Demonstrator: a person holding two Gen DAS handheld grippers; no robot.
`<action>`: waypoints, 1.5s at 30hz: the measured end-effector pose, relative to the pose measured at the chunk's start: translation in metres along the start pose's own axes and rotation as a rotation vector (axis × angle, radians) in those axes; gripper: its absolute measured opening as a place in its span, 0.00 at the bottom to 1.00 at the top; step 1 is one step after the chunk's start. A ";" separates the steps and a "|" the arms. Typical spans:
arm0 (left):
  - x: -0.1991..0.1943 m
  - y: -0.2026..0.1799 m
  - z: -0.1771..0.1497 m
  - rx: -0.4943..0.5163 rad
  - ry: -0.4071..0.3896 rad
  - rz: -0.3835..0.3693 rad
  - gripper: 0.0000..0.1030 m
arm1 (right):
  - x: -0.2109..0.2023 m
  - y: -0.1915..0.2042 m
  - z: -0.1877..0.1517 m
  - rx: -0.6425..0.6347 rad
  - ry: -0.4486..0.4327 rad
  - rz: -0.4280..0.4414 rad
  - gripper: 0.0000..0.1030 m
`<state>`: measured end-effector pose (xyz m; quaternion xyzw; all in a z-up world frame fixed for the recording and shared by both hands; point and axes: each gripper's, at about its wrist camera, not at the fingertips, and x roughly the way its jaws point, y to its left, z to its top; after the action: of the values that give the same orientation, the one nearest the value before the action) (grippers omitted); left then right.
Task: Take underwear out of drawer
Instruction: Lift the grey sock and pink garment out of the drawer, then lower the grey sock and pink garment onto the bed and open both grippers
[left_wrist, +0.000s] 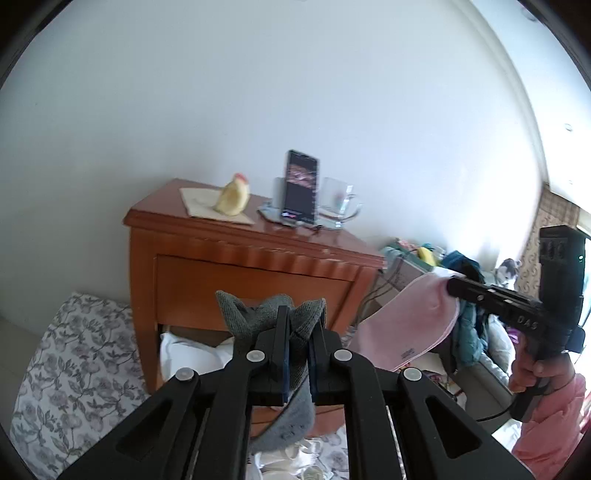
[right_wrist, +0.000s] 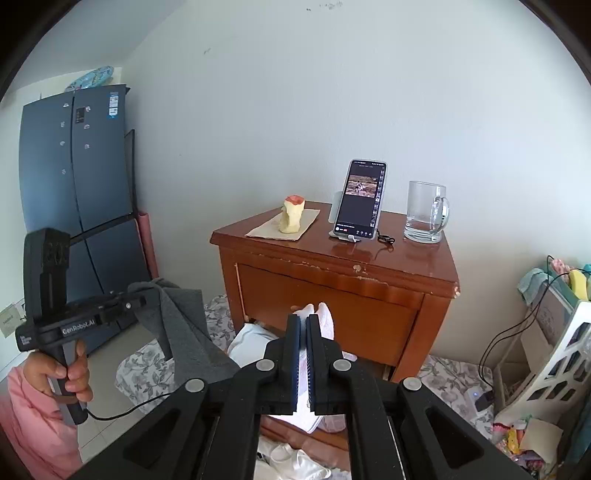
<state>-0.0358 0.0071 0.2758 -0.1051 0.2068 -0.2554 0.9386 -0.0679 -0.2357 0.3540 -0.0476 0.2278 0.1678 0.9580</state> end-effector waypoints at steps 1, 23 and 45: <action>0.001 -0.004 -0.001 0.010 0.003 -0.006 0.07 | -0.003 0.001 -0.003 -0.001 -0.001 -0.002 0.03; 0.109 0.026 -0.156 -0.134 0.513 0.049 0.07 | 0.096 0.009 -0.149 0.127 0.362 0.028 0.03; 0.159 0.076 -0.230 -0.165 0.720 0.255 0.07 | 0.188 -0.008 -0.264 0.244 0.682 -0.020 0.04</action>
<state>0.0205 -0.0328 -0.0062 -0.0572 0.5542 -0.1398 0.8185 -0.0181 -0.2309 0.0334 0.0117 0.5521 0.1042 0.8272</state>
